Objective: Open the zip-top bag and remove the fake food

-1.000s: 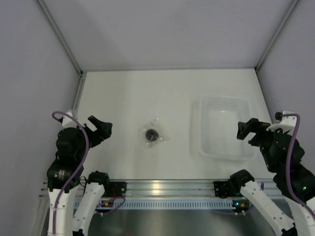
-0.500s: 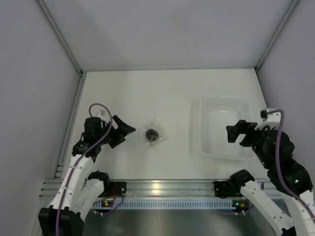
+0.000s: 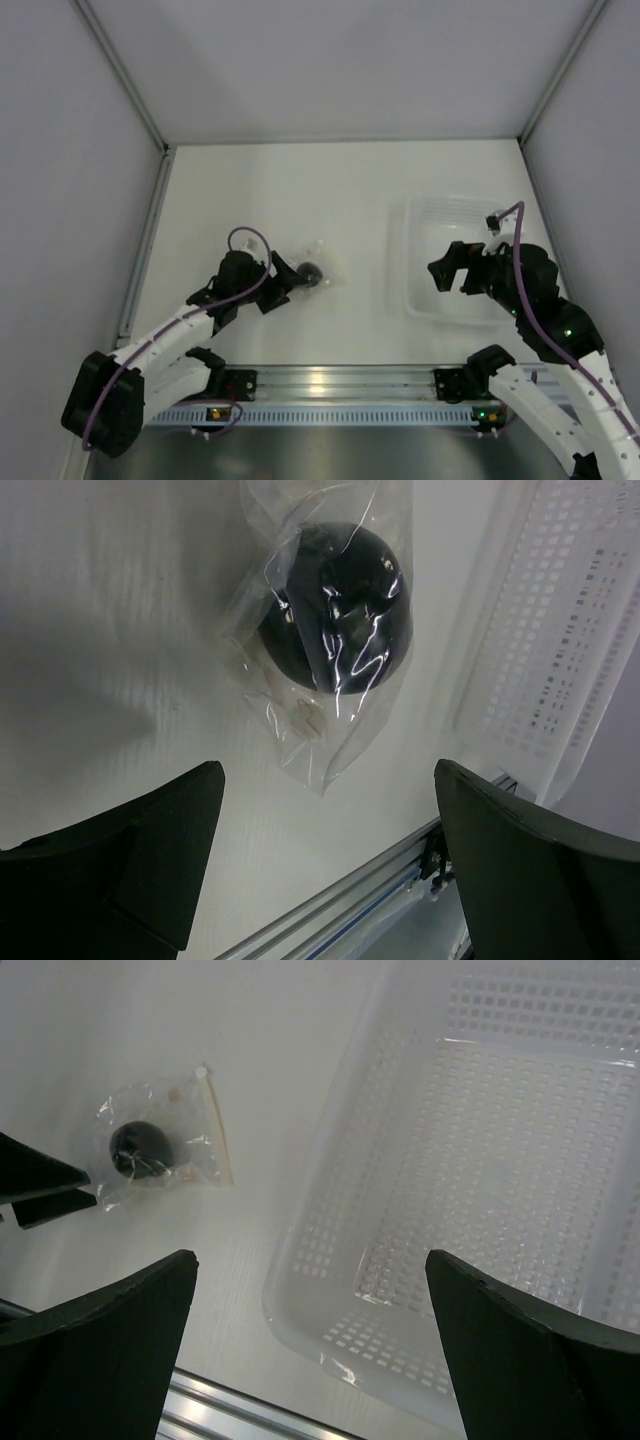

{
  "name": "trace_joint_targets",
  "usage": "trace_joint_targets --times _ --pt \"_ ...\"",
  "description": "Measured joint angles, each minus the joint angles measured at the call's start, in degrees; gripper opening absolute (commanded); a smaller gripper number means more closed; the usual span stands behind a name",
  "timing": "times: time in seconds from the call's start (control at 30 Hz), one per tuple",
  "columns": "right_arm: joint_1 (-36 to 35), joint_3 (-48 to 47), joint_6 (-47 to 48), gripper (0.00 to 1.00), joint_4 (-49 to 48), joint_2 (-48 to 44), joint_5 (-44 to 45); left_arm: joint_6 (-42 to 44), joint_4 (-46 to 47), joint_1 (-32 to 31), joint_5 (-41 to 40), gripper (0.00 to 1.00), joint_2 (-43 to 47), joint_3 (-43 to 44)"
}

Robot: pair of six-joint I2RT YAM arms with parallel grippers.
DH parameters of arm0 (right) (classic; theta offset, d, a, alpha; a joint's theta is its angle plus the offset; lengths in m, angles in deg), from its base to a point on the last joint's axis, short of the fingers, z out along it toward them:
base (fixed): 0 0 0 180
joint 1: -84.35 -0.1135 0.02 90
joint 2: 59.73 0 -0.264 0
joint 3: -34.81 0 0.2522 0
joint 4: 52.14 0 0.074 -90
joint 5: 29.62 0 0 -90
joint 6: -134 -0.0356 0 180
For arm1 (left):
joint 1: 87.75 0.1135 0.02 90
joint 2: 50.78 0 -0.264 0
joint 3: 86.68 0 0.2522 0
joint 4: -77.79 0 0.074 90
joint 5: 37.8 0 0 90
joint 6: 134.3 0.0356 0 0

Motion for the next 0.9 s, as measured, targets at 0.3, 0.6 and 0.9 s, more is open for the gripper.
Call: trace_joint_targets --times 0.3,0.6,0.9 --pt "0.0 0.0 0.0 0.99 -0.3 -1.4 -1.2 -3.1 9.8 -6.6 -7.5 0.84 -9.7 -0.7" --pt "0.0 0.0 0.5 1.00 -0.2 -1.4 -3.3 -4.0 21.0 -9.6 -10.6 0.26 -17.3 -1.8" --pt "0.0 0.0 0.4 0.99 -0.4 -2.1 -4.5 -3.8 26.5 -10.3 -10.6 0.00 -18.9 -2.1"
